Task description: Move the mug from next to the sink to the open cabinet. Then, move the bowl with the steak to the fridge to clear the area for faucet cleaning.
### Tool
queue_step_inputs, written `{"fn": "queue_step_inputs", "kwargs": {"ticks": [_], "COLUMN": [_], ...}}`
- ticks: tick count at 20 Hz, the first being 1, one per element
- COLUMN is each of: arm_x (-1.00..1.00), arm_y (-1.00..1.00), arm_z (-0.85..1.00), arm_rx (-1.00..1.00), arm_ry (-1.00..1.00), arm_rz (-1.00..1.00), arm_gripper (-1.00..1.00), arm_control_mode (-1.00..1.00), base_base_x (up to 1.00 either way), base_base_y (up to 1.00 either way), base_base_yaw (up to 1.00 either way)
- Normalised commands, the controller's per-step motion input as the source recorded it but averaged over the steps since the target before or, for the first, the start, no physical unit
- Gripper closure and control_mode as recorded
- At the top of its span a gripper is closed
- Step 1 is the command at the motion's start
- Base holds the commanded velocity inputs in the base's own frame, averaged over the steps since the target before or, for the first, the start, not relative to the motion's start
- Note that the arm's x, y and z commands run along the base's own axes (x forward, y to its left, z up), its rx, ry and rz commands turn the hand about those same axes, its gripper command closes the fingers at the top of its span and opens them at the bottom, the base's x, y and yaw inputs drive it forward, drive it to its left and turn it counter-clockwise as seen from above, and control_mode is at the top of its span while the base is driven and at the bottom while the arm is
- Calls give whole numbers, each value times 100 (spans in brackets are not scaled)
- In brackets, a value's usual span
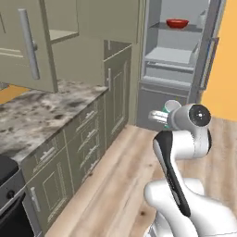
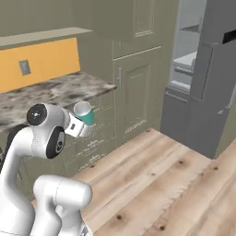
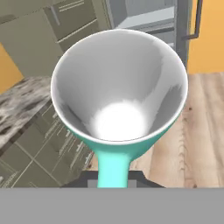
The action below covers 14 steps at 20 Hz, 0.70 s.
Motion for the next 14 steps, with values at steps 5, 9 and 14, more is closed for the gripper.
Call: {"fn": "queue_step_inputs", "kwargs": {"ticks": [5, 9, 14], "arm_x": [0, 0, 0], "arm_y": [0, 0, 0], "arm_z": [0, 0, 0], "arm_rx": [0, 0, 0], "arm_ry": [0, 0, 0], "arm_rz": [0, 0, 0], "arm_gripper": [100, 100, 100], "arm_control_mode": [100, 100, 100], "base_base_x": [65, 97, 100], "base_base_y": [0, -1, -5], "base_base_yaw": [63, 58, 56]}}
